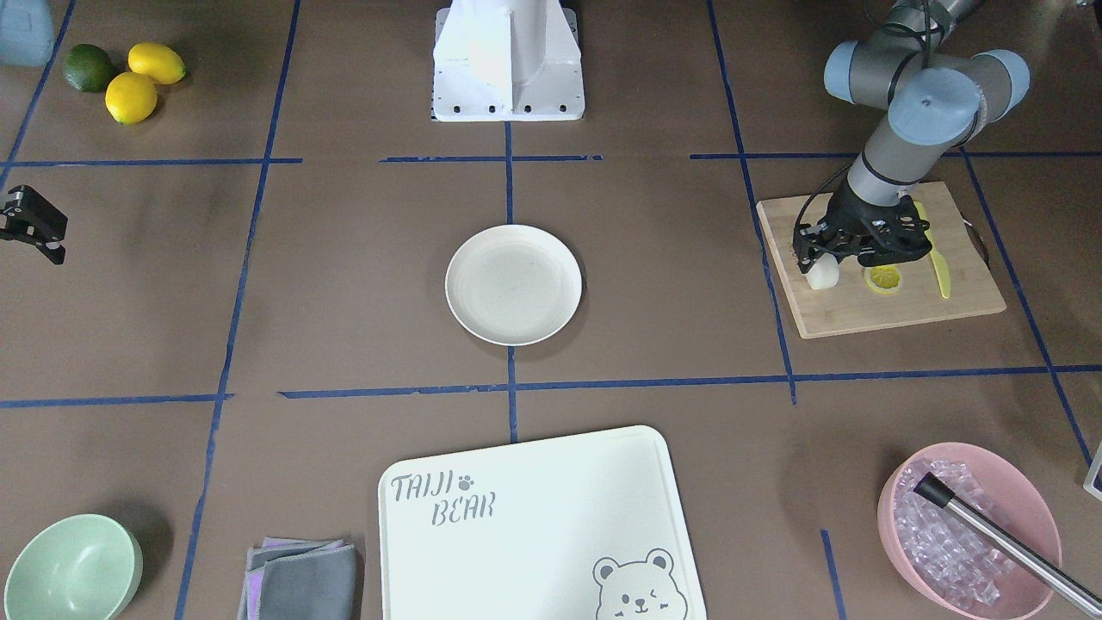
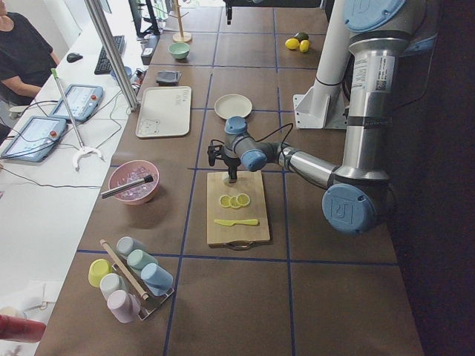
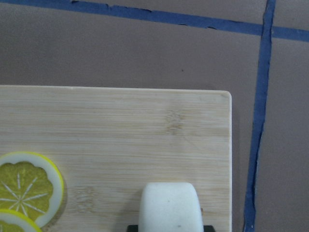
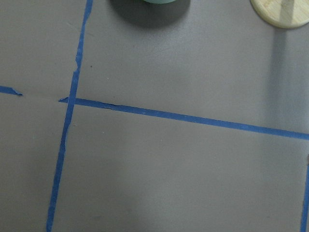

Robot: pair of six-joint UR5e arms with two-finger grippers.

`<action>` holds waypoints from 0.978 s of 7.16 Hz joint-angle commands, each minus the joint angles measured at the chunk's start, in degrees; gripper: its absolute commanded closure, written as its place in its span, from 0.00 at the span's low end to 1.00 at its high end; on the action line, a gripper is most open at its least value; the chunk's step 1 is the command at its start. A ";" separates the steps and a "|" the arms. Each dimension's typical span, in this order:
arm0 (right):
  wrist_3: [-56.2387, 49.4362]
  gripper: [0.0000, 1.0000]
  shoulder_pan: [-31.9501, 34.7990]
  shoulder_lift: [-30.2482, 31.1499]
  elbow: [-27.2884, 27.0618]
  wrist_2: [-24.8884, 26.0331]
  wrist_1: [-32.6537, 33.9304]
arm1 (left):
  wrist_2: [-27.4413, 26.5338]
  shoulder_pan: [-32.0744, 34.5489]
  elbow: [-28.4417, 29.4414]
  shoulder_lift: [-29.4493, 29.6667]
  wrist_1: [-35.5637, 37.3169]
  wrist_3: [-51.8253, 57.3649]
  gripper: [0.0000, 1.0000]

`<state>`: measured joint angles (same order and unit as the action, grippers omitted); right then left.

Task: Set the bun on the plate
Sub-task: 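Grasp the white bun on the cutting board with the left gripper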

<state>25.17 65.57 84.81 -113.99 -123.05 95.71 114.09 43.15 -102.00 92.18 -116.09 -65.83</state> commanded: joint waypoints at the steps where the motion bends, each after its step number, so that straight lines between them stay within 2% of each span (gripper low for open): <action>1: 0.05 0.00 0.00 0.00 0.00 0.00 0.00 | 0.08 0.18 -2.05 -0.33 0.86 0.18 0.62; 3: 0.05 0.00 0.00 0.00 -0.35 -0.09 0.00 | 0.35 0.18 -3.72 -0.25 1.30 0.18 0.63; 4: 0.05 0.00 0.00 0.00 -0.35 -0.09 0.00 | 0.35 0.10 -6.61 0.63 5.66 0.09 0.63; 5: 0.05 0.00 0.09 0.00 -0.35 -0.09 0.00 | 0.26 0.10 -10.98 4.72 14.93 -0.17 0.63; 6: -0.04 0.00 0.18 0.09 -0.35 -0.18 0.00 | 0.09 0.01 -14.07 11.81 25.98 -0.52 0.63; 7: -0.39 0.00 0.70 0.79 -0.35 -0.70 0.00 | -0.18 -2.08 -14.02 19.80 34.45 -2.35 0.63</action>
<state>25.07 65.84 85.07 -114.34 -123.33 95.71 114.17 42.68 -114.50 103.25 -92.67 -66.65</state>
